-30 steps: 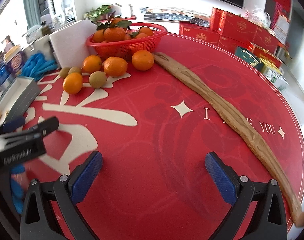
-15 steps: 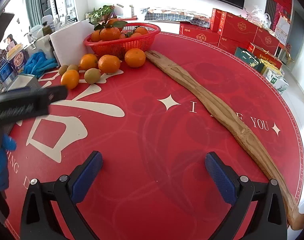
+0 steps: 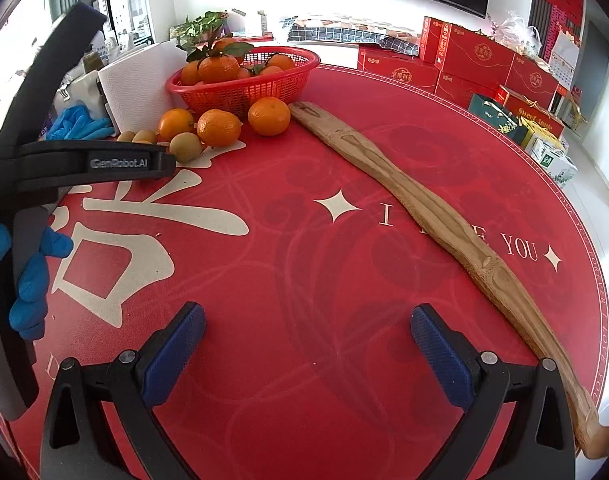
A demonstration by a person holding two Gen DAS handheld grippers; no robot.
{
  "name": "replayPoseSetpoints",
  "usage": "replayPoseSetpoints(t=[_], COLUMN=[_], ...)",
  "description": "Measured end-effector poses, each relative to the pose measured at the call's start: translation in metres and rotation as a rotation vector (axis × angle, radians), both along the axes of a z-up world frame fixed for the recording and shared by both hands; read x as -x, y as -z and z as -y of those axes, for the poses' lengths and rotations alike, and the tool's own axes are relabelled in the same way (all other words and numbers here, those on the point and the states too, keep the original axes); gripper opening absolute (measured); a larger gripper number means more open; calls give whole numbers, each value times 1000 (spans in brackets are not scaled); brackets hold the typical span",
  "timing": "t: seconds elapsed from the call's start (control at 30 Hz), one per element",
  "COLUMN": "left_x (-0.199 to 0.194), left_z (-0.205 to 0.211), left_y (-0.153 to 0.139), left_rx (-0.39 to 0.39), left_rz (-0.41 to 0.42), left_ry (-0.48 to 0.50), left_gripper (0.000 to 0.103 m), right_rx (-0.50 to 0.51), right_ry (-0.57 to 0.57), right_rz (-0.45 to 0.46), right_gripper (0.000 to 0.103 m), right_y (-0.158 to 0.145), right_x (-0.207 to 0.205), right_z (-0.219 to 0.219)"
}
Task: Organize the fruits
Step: 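Grasp an orange with the left gripper while the right gripper grasps a mandarin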
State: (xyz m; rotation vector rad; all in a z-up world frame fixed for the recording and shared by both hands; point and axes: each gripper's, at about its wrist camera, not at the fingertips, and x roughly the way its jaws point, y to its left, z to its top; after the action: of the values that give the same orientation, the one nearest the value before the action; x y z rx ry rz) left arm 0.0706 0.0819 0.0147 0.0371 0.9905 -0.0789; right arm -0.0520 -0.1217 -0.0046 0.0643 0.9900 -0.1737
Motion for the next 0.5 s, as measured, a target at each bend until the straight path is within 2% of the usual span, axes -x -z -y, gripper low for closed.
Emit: replayPoseSetpoints(t=[0.03, 0.2, 0.5], left_x=[0, 13, 84], left_z=[0, -7, -48], left_y=[-1, -1, 1], left_rx=[4, -6, 0], left_rz=[1, 4, 28], left_ry=[8, 17, 40], left_gripper=[37, 37, 37], right_rx=[0, 0, 0], right_ry=[0, 1, 7], right_rz=[0, 0, -1], right_gripper=[103, 103, 103], right_y=[0, 0, -1], right_x=[0, 1, -3], right_z=[0, 0, 0])
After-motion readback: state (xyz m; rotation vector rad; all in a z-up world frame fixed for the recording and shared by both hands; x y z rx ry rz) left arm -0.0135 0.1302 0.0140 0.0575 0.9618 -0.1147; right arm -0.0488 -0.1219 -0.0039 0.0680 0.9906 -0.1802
